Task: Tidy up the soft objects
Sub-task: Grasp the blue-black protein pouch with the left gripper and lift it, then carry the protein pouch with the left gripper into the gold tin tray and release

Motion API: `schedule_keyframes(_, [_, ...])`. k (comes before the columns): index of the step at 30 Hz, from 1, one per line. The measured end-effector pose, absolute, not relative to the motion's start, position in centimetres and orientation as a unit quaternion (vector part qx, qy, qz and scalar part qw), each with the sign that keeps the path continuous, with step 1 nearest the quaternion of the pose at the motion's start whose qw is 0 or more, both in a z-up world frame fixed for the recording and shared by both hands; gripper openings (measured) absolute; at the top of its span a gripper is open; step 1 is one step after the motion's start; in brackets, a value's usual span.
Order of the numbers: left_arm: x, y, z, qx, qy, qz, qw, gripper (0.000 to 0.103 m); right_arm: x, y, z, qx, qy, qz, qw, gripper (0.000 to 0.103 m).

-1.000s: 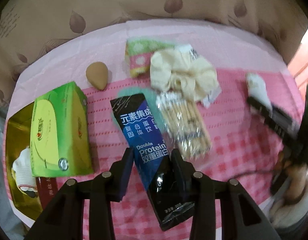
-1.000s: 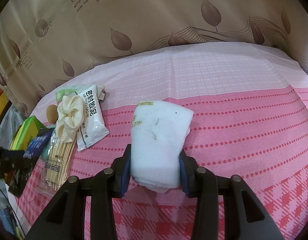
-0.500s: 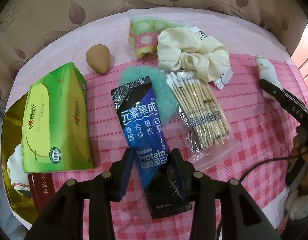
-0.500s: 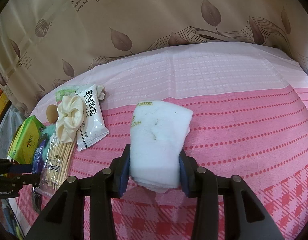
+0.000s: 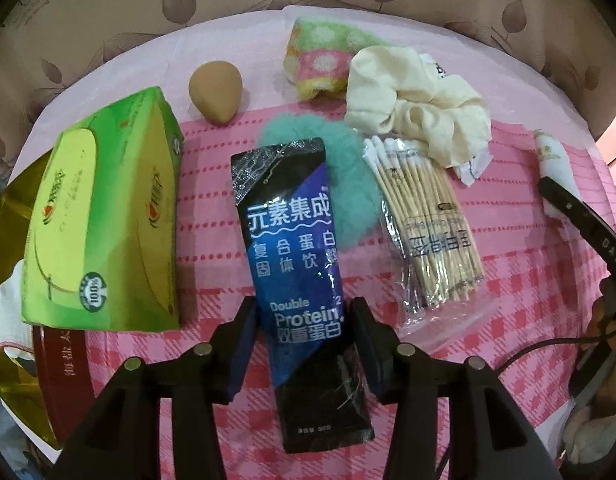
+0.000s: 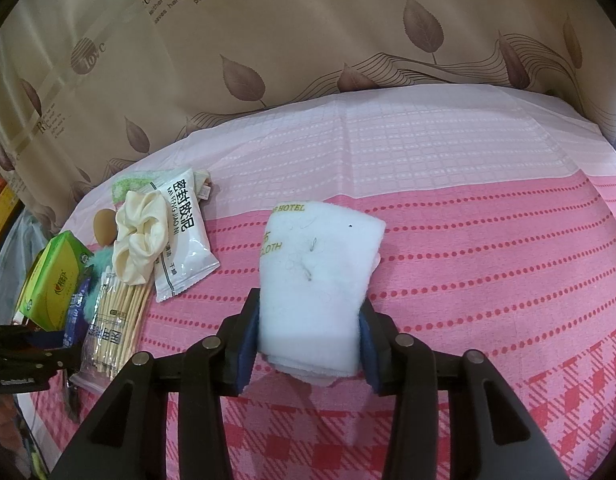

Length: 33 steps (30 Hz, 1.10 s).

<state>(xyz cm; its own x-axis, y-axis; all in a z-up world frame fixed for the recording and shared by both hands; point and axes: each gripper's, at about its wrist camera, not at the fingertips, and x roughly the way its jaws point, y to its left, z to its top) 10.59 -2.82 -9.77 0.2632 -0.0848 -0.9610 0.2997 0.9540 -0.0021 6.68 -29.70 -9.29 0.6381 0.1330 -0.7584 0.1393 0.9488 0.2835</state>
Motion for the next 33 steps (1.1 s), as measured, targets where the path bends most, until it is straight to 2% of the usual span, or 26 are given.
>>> schedule_keyframes(8, [10.7,-2.1,-9.5,0.077,0.585,-0.129,0.797,0.038,6.6,-29.7,-9.3,0.160,0.425,-0.002,0.891,0.041])
schedule_keyframes(25, [8.6,-0.1,-3.5,0.118,0.527,-0.129,0.831,0.037,6.7,-29.7,-9.3,0.160,0.426,-0.003,0.891,0.041])
schedule_keyframes(33, [9.4,3.1,-1.6,0.119,0.516,-0.091,0.843,0.037,6.7,-29.7,-9.3,0.160,0.426,-0.003,0.891,0.041])
